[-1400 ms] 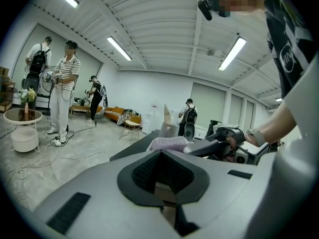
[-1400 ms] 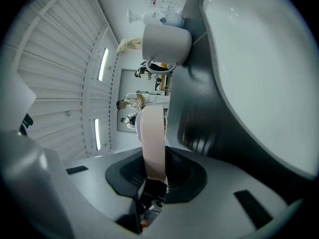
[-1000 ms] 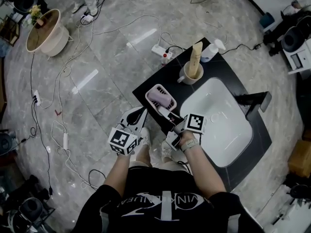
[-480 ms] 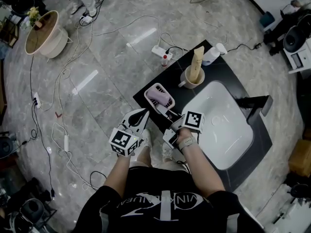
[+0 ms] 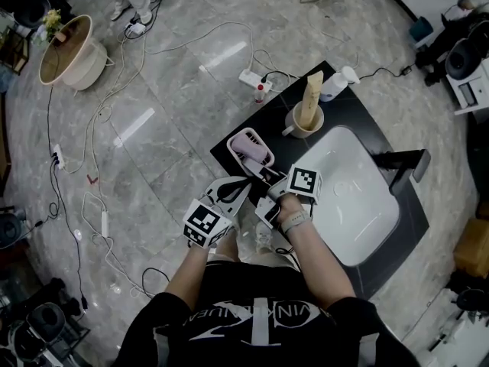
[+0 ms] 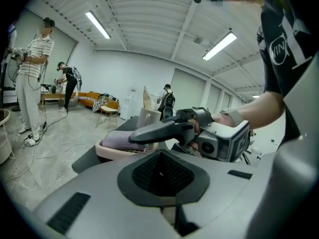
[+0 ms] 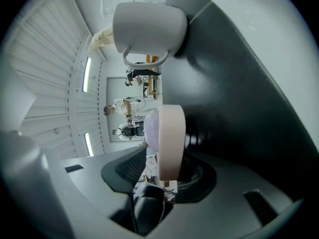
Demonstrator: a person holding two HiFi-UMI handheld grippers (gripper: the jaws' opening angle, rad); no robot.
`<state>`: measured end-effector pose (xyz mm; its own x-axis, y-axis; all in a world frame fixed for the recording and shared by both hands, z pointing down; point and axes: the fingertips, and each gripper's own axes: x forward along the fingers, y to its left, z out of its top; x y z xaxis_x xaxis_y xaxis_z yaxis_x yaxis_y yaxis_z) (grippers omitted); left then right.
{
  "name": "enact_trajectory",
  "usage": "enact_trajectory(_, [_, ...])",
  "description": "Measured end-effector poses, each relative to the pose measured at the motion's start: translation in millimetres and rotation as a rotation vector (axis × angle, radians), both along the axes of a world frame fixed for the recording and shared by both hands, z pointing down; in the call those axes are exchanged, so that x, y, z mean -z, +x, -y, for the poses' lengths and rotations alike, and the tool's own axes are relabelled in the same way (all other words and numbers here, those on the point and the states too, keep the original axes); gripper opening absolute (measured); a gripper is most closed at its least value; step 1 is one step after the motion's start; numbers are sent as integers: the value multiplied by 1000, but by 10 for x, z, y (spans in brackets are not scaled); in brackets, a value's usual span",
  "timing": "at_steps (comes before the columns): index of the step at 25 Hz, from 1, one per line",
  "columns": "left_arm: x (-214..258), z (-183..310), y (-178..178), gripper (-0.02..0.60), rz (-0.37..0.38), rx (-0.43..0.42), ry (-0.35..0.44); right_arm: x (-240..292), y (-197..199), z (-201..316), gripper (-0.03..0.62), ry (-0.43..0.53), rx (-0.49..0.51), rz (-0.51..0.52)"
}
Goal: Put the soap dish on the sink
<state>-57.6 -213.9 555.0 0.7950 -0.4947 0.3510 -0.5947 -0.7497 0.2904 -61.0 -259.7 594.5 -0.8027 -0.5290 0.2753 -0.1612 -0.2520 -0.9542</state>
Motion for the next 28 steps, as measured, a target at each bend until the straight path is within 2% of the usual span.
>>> enact_trajectory(6, [-88,-6,74,17,30,-8,-39,67,-42,-8,238,-44,-11,27])
enact_trajectory(14, [-118,20,168,15,46,-10,-75,100,-62,-14,265,-35,-6,35])
enact_trajectory(28, [-146,23,205,14,13,36,-145,116,-12,-129,287,-56,3,28])
